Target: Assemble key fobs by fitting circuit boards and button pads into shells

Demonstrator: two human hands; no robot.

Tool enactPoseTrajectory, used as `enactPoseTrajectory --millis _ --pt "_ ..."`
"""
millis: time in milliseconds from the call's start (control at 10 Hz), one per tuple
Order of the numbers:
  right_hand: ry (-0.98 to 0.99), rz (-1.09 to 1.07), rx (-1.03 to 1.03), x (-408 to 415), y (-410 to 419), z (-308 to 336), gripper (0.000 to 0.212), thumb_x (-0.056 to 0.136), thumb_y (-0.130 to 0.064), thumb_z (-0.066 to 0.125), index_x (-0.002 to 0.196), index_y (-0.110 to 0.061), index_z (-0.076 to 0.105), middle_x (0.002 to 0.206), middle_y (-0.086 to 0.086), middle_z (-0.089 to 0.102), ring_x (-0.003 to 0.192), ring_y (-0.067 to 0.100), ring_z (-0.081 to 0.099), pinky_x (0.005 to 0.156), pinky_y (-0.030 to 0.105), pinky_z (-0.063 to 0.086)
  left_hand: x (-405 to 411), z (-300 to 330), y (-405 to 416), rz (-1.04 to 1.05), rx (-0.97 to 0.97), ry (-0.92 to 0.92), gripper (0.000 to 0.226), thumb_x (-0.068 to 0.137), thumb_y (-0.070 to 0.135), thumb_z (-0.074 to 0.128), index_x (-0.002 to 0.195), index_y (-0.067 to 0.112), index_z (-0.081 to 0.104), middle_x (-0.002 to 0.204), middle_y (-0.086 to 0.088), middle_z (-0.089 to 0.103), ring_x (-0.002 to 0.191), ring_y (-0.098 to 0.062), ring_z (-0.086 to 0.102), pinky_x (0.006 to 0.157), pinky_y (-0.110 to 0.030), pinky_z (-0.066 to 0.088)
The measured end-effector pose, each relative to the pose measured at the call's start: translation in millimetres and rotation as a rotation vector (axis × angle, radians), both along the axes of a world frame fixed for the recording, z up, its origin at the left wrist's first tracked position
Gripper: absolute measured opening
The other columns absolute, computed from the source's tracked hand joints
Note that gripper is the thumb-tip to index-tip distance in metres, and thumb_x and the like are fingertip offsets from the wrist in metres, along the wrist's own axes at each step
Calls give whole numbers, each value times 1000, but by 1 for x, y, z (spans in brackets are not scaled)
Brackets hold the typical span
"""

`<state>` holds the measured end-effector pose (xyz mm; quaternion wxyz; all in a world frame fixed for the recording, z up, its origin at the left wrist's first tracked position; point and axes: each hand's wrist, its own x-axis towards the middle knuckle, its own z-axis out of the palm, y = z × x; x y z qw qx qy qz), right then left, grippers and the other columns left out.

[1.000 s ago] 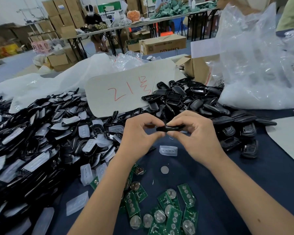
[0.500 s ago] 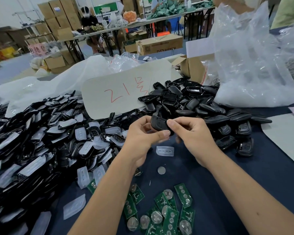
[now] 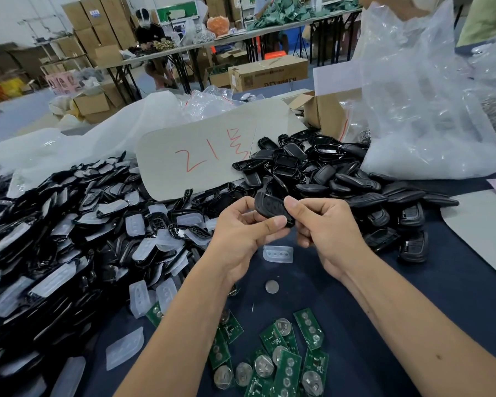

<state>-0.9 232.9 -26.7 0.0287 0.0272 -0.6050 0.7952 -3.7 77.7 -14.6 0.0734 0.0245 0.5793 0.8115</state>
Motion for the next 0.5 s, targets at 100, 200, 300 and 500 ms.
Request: enactPoseTrajectory --millis 100,200,300,500 --pt "-65 -105 2 1 -4 -2 39 99 -22 71 63 -10 70 52 1 45 43 11 38 39 23 39 -1 -2 8 110 -57 -26 32 71 3 84 97 1 67 98 -26 68 83 -28 75 71 -28 62" --pt "-135 -255 -95 -2 -3 -2 33 102 -22 68 74 -4 64 54 0 55 42 10 45 41 24 46 -2 -4 12 130 -103 11 25 86 4 80 107 0 67 100 -22 76 86 -30 78 72 -29 62" --pt "-119 -357 -350 -6 5 3 16 103 -16 65 95 -2 66 75 8 74 53 10 58 59 27 60 -4 -3 9 135 -142 32 14 93 15 76 103 6 71 101 -20 76 88 -32 78 74 -33 64" --pt "-165 -274 -297 1 3 10 20 104 -23 65 104 -5 58 79 14 76 48 14 54 50 28 56 -10 -18 1 223 -453 160 8 93 18 76 89 13 72 86 -9 76 85 -26 76 72 -32 63"
